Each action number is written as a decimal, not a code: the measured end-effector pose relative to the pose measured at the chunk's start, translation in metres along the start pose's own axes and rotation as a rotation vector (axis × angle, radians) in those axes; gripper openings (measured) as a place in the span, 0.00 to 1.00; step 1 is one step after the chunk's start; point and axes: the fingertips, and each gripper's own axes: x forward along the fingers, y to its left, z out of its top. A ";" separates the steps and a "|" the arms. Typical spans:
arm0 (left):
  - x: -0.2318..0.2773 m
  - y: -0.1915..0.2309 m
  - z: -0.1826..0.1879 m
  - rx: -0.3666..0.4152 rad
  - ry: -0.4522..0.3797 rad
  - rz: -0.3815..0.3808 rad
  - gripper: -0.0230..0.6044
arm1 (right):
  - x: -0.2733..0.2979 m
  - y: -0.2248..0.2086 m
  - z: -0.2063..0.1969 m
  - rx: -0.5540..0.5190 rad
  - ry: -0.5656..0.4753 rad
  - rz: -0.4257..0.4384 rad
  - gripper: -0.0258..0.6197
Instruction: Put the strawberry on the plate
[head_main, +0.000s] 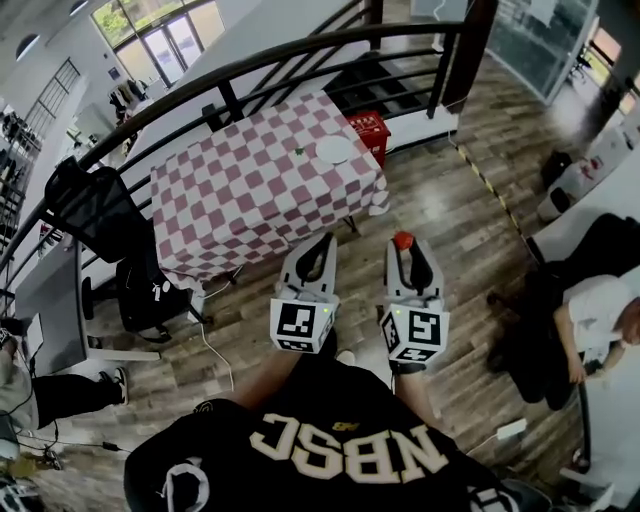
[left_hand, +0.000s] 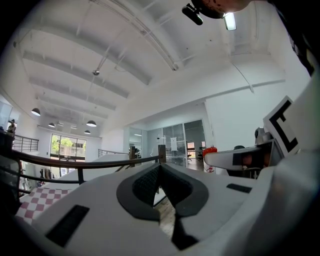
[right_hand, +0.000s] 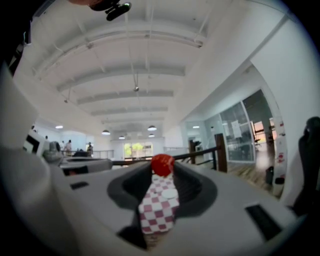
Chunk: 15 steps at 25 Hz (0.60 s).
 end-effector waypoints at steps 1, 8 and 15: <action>0.001 0.003 -0.001 -0.004 -0.001 0.003 0.06 | 0.003 0.000 0.000 0.000 -0.003 0.002 0.26; 0.031 0.025 -0.019 -0.042 0.015 0.007 0.06 | 0.032 -0.002 -0.013 0.001 0.015 0.006 0.26; 0.094 0.061 -0.028 -0.077 0.005 -0.020 0.06 | 0.103 -0.016 -0.018 -0.013 0.030 -0.015 0.26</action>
